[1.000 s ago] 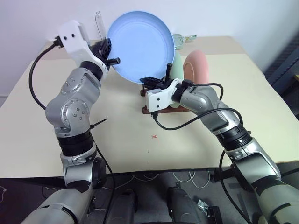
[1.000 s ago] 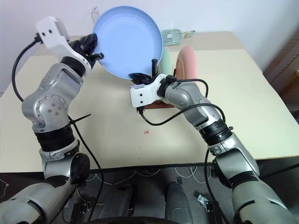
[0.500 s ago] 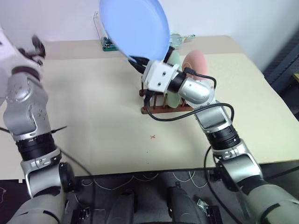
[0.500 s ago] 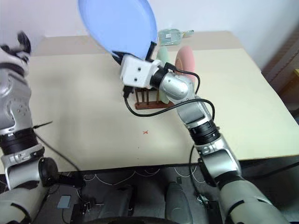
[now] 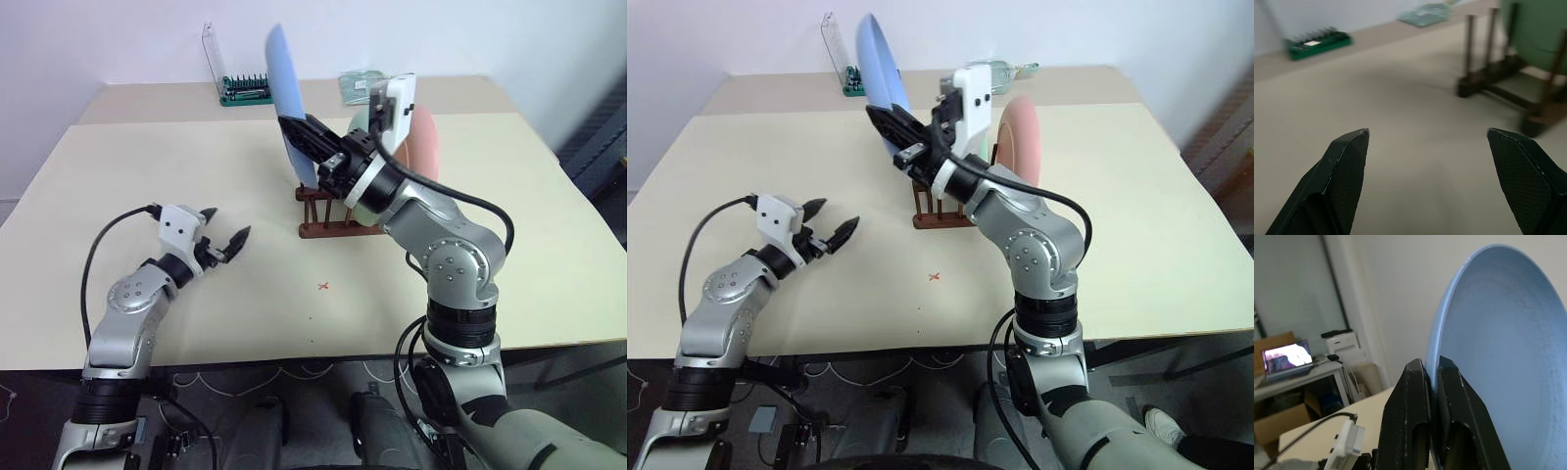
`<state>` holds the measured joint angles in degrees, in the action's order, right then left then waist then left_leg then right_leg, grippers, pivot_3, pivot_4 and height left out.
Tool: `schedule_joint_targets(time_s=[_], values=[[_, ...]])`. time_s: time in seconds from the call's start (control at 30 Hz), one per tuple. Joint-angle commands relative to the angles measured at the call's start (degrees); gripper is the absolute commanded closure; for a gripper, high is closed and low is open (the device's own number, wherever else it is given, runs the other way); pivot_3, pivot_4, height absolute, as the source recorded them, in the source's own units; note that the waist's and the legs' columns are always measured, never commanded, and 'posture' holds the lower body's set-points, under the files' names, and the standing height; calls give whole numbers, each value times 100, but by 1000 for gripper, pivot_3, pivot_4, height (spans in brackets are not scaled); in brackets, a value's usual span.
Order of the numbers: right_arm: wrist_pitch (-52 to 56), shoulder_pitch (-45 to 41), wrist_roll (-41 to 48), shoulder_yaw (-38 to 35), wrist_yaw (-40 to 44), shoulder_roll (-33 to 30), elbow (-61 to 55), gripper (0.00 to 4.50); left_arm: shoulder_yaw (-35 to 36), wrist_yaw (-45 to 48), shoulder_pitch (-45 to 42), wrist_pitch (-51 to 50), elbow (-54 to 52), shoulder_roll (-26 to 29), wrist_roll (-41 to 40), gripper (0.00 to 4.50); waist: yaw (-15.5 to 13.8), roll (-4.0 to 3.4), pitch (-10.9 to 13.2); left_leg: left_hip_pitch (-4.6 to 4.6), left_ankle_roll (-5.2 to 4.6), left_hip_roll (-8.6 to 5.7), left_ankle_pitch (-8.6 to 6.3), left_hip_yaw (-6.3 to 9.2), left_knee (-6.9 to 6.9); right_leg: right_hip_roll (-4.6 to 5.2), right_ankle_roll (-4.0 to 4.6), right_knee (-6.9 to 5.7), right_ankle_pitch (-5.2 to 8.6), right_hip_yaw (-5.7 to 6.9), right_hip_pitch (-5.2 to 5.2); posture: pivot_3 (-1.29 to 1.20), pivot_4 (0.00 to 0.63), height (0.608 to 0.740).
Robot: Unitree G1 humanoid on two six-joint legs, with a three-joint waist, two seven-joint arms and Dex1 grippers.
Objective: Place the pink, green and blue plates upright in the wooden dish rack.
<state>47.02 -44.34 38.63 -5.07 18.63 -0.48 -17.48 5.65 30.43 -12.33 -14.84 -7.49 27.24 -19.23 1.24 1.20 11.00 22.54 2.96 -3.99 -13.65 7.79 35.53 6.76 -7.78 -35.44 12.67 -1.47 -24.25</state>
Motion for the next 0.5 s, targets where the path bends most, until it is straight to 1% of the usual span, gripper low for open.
schedule_joint_targets(time_s=[0.03,0.2,0.5], values=[[186,-56,358,-229,-287,72,1,4500,26,338,73,-102,-341,83,-238,559,-1,-2,-1,0,0,1,0,-1,0,0,0,0,0,0,0,0,150,740],[417,-45,719,-480,-709,225,269,4500,-25,465,173,-204,-478,113,-171,559,-2,-2,-1,0,-1,1,0,-4,0,-1,0,0,0,0,0,0,150,740],[757,-201,999,-778,-1378,311,883,4500,-85,466,212,-291,-593,25,-173,559,5,-8,-4,-1,-1,1,1,-6,0,-1,0,0,0,0,0,0,150,740]])
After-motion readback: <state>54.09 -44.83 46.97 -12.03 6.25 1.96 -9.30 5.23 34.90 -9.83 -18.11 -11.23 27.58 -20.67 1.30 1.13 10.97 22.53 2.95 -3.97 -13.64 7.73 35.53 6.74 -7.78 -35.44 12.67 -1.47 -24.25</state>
